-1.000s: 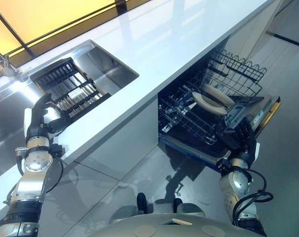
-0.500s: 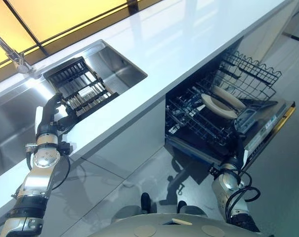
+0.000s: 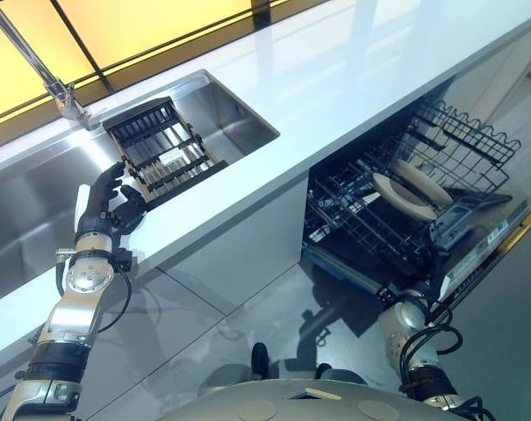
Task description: Pick up plates and place into dishwasher.
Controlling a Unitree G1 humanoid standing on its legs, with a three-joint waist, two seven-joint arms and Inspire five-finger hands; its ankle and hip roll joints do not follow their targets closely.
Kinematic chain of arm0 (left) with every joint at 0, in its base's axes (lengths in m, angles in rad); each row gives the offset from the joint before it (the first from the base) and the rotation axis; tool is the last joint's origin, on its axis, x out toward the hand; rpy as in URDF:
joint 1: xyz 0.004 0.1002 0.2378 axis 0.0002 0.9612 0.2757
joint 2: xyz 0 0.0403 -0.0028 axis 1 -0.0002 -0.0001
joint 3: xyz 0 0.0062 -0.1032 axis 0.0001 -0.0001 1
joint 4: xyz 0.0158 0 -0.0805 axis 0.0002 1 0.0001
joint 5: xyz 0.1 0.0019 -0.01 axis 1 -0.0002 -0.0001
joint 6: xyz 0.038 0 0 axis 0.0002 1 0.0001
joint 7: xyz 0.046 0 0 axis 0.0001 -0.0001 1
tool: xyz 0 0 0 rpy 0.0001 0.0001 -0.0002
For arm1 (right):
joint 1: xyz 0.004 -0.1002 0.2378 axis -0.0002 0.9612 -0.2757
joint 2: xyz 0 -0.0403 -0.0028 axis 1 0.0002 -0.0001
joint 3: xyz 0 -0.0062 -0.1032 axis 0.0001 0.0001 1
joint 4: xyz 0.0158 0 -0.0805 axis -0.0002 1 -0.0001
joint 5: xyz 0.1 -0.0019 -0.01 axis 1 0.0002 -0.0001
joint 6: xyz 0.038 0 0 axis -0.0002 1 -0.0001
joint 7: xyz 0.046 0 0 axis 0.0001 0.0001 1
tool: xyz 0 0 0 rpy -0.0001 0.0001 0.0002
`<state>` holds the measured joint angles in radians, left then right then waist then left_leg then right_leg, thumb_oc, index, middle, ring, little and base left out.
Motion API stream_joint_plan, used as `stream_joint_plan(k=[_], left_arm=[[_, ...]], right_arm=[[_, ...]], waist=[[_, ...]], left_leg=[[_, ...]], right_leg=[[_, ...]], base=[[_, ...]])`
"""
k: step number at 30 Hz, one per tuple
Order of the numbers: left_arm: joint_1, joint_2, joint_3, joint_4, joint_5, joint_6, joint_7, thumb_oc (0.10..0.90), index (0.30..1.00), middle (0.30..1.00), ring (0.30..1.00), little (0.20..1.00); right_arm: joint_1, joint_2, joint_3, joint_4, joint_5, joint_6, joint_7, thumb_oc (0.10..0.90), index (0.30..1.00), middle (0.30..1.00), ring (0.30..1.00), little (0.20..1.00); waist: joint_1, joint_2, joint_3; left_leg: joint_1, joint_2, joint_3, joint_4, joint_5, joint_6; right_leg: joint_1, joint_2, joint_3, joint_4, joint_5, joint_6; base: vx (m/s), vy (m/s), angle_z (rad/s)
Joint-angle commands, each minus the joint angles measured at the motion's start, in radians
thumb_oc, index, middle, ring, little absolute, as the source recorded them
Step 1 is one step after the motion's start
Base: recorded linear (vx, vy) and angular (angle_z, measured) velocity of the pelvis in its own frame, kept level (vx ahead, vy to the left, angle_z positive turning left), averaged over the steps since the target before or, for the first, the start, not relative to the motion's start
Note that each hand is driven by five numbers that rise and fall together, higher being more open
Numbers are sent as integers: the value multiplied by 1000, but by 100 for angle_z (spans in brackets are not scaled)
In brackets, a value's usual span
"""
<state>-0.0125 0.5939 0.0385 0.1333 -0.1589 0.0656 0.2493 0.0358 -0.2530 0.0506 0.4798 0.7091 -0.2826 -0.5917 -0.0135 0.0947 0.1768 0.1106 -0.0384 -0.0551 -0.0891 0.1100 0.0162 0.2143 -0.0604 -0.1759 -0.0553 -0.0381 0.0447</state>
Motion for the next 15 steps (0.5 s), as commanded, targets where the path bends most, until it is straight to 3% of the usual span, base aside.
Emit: stream_joint_plan(k=[1,4,7,15], left_arm=[[12,36,-8,-53,17,-33,-3,800,900,900,900,900],[2,29,-19,-38,26,-41,-3,800,900,900,900,900],[-15,31,-33,-21,24,-43,1,800,900,900,900,900],[-93,42,-89,13,7,-21,8,800,900,900,900,900]], right_arm=[[-121,28,10,-79,173,-2,285,800,900,900,900,900],[-145,41,34,-138,343,-3,507,800,900,900,900,900],[-180,50,49,-189,453,17,650,800,900,900,900,900],[-363,64,150,-301,438,41,668,800,900,900,900,900]], waist=[[72,-2,-2],[81,-7,1],[89,-12,2],[118,-30,-5]], left_leg=[[19,-73,16,36,-128,15],[16,-73,15,40,-132,19],[15,-73,18,42,-136,21],[10,-72,13,57,-142,23]], right_leg=[[-122,-24,-9,132,-14,39],[-125,-29,-17,131,-12,43],[-123,-32,-25,122,-8,49],[-109,-35,-37,100,1,52]], base=[[0,0,0],[0,0,0],[0,0,0],[4,1,1]])
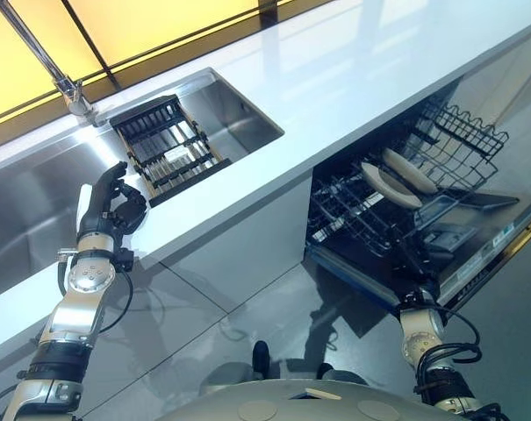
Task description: Pick up plates and place into dishwasher.
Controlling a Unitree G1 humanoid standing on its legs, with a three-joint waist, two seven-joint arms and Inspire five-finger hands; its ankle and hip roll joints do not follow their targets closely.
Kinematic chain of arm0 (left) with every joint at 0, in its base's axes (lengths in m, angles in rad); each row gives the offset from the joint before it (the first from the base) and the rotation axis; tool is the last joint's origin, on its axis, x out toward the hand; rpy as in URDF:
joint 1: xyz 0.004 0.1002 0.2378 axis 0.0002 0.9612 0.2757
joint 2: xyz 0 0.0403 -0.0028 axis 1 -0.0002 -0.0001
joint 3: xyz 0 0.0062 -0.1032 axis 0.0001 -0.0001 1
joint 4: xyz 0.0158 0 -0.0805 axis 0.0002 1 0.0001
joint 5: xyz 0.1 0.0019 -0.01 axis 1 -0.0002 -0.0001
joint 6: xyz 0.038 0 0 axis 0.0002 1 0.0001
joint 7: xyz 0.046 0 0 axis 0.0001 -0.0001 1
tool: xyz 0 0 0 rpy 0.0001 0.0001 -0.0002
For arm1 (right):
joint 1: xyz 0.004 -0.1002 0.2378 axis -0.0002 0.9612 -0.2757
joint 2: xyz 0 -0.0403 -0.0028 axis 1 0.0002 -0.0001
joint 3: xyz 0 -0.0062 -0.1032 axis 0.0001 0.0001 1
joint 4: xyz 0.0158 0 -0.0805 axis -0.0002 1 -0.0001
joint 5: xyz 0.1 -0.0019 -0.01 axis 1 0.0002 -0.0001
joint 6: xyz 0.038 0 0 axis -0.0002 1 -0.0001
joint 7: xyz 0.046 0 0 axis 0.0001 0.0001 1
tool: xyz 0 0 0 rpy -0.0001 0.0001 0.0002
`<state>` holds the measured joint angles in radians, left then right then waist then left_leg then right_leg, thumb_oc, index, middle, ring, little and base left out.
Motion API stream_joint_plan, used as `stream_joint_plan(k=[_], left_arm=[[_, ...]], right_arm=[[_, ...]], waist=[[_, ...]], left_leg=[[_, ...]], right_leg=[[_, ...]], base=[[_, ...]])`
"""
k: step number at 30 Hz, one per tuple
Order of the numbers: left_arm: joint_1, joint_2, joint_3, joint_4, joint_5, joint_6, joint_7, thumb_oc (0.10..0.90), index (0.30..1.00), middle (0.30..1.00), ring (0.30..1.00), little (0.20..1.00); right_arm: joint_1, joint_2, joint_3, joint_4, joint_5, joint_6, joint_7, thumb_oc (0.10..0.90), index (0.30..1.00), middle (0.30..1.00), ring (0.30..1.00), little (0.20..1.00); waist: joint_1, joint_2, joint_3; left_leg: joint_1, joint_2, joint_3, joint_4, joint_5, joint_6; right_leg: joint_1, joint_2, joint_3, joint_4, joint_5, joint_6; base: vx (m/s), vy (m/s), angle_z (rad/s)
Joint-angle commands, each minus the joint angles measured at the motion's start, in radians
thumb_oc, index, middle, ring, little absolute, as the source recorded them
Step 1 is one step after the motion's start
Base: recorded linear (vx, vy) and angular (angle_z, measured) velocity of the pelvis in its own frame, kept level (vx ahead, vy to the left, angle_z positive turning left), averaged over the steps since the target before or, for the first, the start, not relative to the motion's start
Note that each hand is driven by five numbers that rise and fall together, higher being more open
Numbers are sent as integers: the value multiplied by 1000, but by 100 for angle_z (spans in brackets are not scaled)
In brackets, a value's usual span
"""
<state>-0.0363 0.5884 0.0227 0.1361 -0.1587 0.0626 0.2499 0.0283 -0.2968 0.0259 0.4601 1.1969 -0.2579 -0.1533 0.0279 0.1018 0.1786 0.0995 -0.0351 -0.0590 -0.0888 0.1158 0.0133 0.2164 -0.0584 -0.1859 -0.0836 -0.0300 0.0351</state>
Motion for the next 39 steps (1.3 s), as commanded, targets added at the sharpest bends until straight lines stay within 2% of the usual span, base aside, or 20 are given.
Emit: stream_joint_plan(k=[1,5,12,14,20,22,24,26,28,32,35,36,39], left_arm=[[-83,48,-87,17,4,-15,6,800,900,900,900,900],[-119,47,-125,33,5,-13,-4,800,900,900,900,900],[-141,54,-160,44,-2,-21,-27,800,900,900,900,900],[-143,56,-162,46,-4,-23,-27,800,900,900,900,900],[-148,81,-176,60,-13,-33,-56,800,900,900,900,900],[-148,88,-175,63,-20,-37,-58,800,900,900,900,900],[-141,93,-169,58,-26,-39,-53,800,900,900,900,900],[-130,88,-164,44,-26,-33,-33,800,900,900,900,900],[-116,79,-151,43,-18,-37,-18,800,900,900,900,900],[-79,62,-108,33,2,-42,6,800,900,900,900,900],[-14,50,-20,13,23,-52,9,800,900,900,900,900],[-10,49,-16,13,24,-54,10,800,900,900,900,900],[39,47,62,8,26,-65,5,800,900,900,900,900]], right_arm=[[-395,107,188,-282,-50,20,219,800,900,900,900,900],[-499,111,213,-268,-51,14,183,800,900,900,900,900],[-662,114,221,-204,-41,-40,114,800,900,900,900,900],[-671,115,221,-198,-43,-42,112,800,900,900,900,900],[-758,86,205,-104,-102,-88,-5,800,900,900,900,900],[-753,77,198,-94,-157,-94,-86,800,900,900,900,900],[-728,59,185,-99,-347,-58,-271,800,900,900,900,900],[-681,35,181,-138,-500,-22,-363,800,900,900,900,900],[-608,13,169,-197,-576,1,-379,800,900,900,900,900],[-428,-56,118,-309,-759,-13,-384,800,900,900,900,900],[-218,-122,7,-433,-929,-62,-377,800,900,900,900,900],[-206,-125,0,-440,-939,-63,-379,800,900,900,900,900],[-86,-157,-117,-478,-1016,-91,-381,800,900,900,900,900]], waist=[[84,-41,-10],[110,-53,-14],[161,-67,-21],[164,-68,-21],[190,-73,-27],[188,-73,-27],[178,-73,-25],[160,-71,-21],[138,-71,-19],[93,-74,-17],[41,-79,-11],[38,-79,-12],[-5,-84,-12]], left_leg=[[21,-76,14,60,-148,26],[18,-79,2,79,-156,30],[19,-91,-28,101,-168,32],[19,-92,-30,101,-168,32],[25,-98,-44,101,-173,34],[27,-98,-43,99,-174,35],[30,-96,-38,94,-173,38],[35,-93,-28,83,-169,40],[41,-91,-17,75,-169,43],[37,-83,15,72,-162,45],[44,-72,46,64,-168,47],[45,-71,48,63,-168,47],[47,-62,74,58,-172,44]], right_leg=[[-108,-37,-30,128,-6,61],[-99,-40,-39,131,-8,57],[-75,-45,-61,116,1,50],[-73,-45,-63,114,2,50],[-63,-50,-75,113,3,52],[-65,-51,-75,116,3,54],[-71,-51,-69,123,4,57],[-79,-49,-60,126,7,61],[-84,-46,-44,127,7,64],[-103,-43,-15,129,19,72],[-115,-34,16,134,16,82],[-116,-33,19,134,15,82],[-123,-23,45,130,14,88]], base=[[43,7,11],[56,2,8],[72,7,7],[40,8,13],[43,9,4],[2,2,9],[-22,-2,8],[-36,9,1],[-38,24,-1],[-55,-3,-11],[-49,-49,-9],[-40,-68,-19],[-50,-79,-17]])
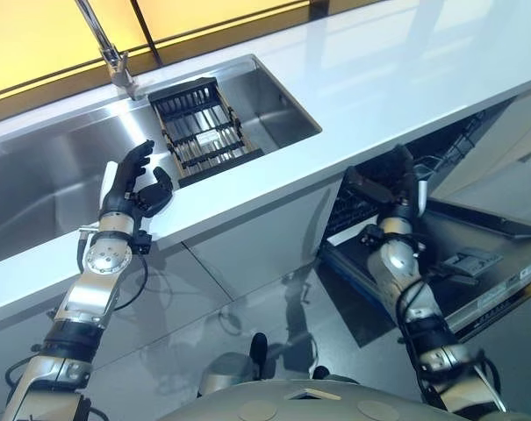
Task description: Pick up plates and place into dishwasher.
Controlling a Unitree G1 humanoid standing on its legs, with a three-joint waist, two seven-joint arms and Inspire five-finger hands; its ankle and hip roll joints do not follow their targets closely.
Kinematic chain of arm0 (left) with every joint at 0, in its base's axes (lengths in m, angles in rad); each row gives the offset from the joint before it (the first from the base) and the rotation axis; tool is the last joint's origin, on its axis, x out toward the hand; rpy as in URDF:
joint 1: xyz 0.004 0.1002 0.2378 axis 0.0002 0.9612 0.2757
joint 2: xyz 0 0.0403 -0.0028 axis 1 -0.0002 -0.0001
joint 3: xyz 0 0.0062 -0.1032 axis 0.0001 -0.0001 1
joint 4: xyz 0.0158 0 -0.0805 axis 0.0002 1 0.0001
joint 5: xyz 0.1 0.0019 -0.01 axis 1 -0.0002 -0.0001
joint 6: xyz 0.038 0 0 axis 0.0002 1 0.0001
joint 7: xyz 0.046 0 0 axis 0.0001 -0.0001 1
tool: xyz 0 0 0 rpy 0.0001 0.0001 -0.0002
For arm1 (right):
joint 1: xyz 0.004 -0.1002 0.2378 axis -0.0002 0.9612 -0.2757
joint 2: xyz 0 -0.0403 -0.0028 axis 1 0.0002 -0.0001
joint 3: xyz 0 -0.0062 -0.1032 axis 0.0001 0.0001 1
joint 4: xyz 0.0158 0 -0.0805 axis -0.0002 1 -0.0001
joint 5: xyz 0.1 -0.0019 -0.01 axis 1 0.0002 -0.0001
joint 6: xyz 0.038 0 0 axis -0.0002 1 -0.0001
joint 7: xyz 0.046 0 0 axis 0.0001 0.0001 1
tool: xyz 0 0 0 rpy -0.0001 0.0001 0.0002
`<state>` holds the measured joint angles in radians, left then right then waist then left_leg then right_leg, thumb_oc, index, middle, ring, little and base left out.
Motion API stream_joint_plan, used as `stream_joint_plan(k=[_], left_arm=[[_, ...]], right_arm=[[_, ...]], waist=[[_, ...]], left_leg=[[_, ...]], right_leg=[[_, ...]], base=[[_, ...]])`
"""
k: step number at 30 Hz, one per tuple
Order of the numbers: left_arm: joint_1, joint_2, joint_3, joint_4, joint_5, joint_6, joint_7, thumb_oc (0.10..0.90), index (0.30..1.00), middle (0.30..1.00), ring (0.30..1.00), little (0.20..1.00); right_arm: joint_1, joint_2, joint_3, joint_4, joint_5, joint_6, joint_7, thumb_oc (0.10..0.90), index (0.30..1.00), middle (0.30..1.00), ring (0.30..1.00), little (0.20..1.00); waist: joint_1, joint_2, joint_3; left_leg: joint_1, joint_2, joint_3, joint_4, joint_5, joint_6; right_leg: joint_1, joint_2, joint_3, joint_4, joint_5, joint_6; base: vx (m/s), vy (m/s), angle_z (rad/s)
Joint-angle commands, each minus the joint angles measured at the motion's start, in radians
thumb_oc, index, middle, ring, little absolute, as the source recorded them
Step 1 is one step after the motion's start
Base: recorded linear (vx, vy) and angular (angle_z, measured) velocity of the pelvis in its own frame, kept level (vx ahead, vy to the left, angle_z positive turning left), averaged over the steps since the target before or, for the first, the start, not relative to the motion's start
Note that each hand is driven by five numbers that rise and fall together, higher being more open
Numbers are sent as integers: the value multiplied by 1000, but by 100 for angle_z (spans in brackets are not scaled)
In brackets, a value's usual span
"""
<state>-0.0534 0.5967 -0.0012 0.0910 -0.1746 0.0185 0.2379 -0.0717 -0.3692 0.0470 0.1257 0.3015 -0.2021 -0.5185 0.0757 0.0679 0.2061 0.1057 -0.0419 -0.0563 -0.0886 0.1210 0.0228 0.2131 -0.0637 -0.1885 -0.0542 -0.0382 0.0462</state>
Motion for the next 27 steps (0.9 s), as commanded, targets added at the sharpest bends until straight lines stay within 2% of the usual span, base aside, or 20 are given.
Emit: stream_joint_plan(k=[1,4,6,10,16,20,24,27], left_arm=[[74,44,124,58,38,-27,12,800,900,900,900,900],[93,52,163,62,31,-34,14,800,900,900,900,900],[99,67,194,76,18,-43,13,800,900,900,900,900],[80,89,199,89,0,-45,19,800,900,900,900,900],[27,128,178,101,-21,-65,-9,800,900,900,900,900],[-31,138,137,88,-60,-88,-23,800,900,900,900,900],[-98,158,108,114,-109,-103,7,800,900,900,900,900],[-132,166,96,131,-132,-116,29,800,900,900,900,900]], right_arm=[[68,-97,-197,-147,-132,-163,-10,800,900,900,900,900],[118,-108,-262,-139,-144,-166,-27,800,900,900,900,900],[149,-118,-311,-97,-81,-156,-36,800,900,900,900,900],[155,-112,-340,-22,16,-164,-54,800,900,900,900,900],[129,-109,-360,127,130,-216,-106,800,900,900,900,900],[89,-145,-379,230,281,-248,-127,800,900,900,900,900],[24,-192,-408,348,462,-257,-76,800,900,900,900,900],[-12,-225,-418,415,550,-270,-42,800,900,900,900,900]], waist=[[-76,-51,-35],[-100,-54,-32],[-119,-56,-27],[-135,-54,-13],[-136,-44,21],[-131,-25,63],[-130,-3,120],[-133,16,156]], left_leg=[[43,-50,84,55,-179,31],[44,-46,99,54,-183,29],[39,-40,114,59,-185,28],[31,-32,123,85,-203,30],[-6,-18,131,158,-218,27],[-77,-10,129,259,-227,10],[-168,2,127,367,-240,-9],[-237,10,126,441,-245,-19]], right_leg=[[-124,-13,58,100,22,79],[-129,-6,74,101,19,81],[-137,1,87,114,11,80],[-151,4,99,151,-17,76],[-184,-1,86,240,-54,66],[-222,-14,74,323,-86,44],[-271,-33,69,411,-125,11],[-319,-43,68,488,-154,-14]], base=[[-58,-84,-26],[-61,-89,-29],[-75,-106,-27],[-45,-90,-29],[-36,-126,-9],[-67,-96,-1],[-113,-23,1],[-105,17,-1]])
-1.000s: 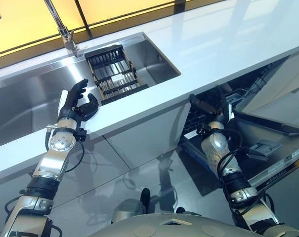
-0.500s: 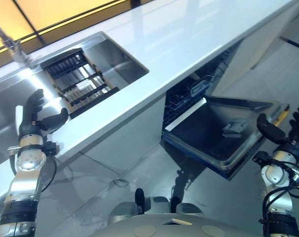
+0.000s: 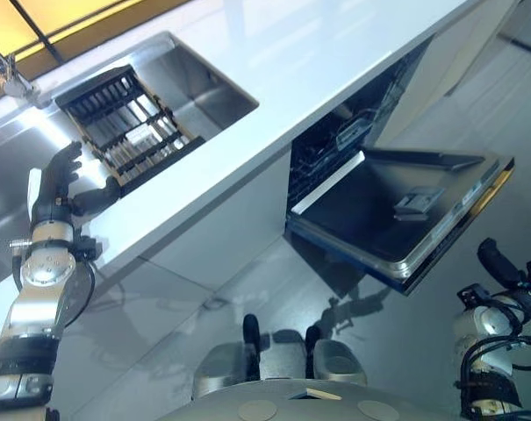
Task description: Pick up plates and place into dishwasher.
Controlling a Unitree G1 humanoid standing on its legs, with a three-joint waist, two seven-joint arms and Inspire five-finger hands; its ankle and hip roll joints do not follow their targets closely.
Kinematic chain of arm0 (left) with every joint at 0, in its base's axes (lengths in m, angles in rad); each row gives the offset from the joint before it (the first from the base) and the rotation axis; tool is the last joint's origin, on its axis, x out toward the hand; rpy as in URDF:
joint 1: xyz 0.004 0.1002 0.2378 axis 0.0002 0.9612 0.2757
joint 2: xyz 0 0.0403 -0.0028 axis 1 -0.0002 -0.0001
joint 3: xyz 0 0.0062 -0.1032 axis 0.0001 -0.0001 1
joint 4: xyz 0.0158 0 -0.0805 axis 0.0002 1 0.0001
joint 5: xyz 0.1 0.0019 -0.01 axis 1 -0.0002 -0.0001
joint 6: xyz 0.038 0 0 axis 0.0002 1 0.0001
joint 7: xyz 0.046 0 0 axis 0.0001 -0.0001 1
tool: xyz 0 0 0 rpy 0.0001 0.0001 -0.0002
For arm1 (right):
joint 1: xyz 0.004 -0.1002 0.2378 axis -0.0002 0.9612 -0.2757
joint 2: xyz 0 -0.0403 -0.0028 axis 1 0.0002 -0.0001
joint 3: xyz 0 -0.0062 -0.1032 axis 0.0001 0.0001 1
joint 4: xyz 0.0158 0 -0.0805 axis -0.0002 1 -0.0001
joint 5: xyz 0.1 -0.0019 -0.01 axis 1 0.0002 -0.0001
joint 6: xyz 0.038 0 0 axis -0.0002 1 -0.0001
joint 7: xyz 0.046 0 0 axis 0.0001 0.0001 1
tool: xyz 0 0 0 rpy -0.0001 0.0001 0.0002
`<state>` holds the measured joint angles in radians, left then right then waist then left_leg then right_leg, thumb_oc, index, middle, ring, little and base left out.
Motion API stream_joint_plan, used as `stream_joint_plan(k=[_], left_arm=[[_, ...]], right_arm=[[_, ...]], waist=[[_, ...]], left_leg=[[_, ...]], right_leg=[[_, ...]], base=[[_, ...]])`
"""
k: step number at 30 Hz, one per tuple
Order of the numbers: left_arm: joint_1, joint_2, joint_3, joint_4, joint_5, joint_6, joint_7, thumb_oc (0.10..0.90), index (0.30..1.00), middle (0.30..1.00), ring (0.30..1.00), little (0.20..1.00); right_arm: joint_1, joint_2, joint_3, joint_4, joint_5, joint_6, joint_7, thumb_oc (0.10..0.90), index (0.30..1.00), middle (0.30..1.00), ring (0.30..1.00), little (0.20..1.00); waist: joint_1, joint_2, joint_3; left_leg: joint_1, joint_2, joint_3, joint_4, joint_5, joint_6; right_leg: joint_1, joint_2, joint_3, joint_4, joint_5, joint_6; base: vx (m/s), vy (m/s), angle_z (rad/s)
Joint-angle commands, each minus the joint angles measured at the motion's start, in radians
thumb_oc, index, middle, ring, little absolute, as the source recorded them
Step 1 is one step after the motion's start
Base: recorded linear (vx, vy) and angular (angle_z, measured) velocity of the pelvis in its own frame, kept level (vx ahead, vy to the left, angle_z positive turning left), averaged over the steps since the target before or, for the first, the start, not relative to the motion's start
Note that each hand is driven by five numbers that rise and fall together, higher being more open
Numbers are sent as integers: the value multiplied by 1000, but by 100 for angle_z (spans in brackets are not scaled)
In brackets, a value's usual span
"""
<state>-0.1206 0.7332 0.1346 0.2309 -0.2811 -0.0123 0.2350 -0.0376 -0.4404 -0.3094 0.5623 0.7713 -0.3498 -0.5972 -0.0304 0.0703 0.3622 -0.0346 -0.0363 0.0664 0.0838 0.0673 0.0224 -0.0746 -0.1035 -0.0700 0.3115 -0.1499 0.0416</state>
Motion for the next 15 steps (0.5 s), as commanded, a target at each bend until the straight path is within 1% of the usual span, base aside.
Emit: stream_joint_plan(k=[1,4,5,6,8,10,11,13,14,15], left_arm=[[-76,30,-44,-4,-38,-85,38,800,900,900,900,900],[-100,20,-56,10,-45,-98,71,800,900,900,900,900],[-108,19,-58,15,-45,-103,79,800,900,900,900,900],[-122,20,-62,24,-46,-113,92,800,900,900,900,900],[-132,18,-65,22,-47,-116,101,800,900,900,900,900],[-144,17,-67,8,-47,-110,111,800,900,900,900,900],[-150,17,-68,7,-44,-109,109,800,900,900,900,900],[-157,16,-69,1,-42,-103,111,800,900,900,900,900],[-160,18,-68,-1,-47,-101,110,800,900,900,900,900],[-162,18,-67,-1,-48,-99,108,800,900,900,900,900]], right_arm=[[-59,-167,-64,-1,114,-126,48,800,900,900,900,900],[-96,-189,-71,43,230,-143,96,800,900,900,900,900],[-109,-188,-72,55,287,-157,120,800,900,900,900,900],[-121,-186,-70,72,365,-166,177,800,900,900,900,900],[-130,-180,-67,76,402,-172,212,800,900,900,900,900],[-141,-170,-57,82,457,-175,272,800,900,900,900,900],[-146,-167,-52,88,474,-176,307,800,900,900,900,900],[-157,-168,-41,83,501,-161,375,800,900,900,900,900],[-164,-169,-34,77,512,-149,417,800,900,900,900,900],[-173,-167,-27,73,537,-127,484,800,900,900,900,900]], waist=[[-28,21,12],[-35,43,50],[-37,49,62],[-39,54,77],[-42,58,93],[-43,62,109],[-44,61,118],[-47,68,128],[-49,74,131],[-51,77,137]], left_leg=[[-122,6,3,297,-195,-20],[-205,7,3,391,-215,-21],[-231,8,3,416,-221,-20],[-266,6,2,452,-230,-20],[-300,3,1,491,-237,-19],[-340,-4,-2,537,-244,-18],[-359,-9,-3,569,-255,-20],[-389,-15,-6,604,-254,-23],[-402,-16,-6,610,-245,-23],[-412,-21,-6,627,-256,-23]], right_leg=[[-52,-6,-49,156,-54,-20],[-145,-8,-41,282,-101,-53],[-177,-7,-37,322,-115,-62],[-223,-6,-30,375,-135,-74],[-265,-7,-25,426,-151,-85],[-313,-9,-20,488,-171,-97],[-332,-14,-17,523,-192,-101],[-366,-17,-12,560,-204,-110],[-385,-16,-9,569,-199,-114],[-400,-17,-3,589,-210,-115]], base=[[-113,35,4],[-115,25,0],[-157,3,2],[-151,-7,0],[-111,-2,-3],[-70,2,-2],[0,0,0],[-19,18,1],[-22,49,0],[-29,57,-3]])
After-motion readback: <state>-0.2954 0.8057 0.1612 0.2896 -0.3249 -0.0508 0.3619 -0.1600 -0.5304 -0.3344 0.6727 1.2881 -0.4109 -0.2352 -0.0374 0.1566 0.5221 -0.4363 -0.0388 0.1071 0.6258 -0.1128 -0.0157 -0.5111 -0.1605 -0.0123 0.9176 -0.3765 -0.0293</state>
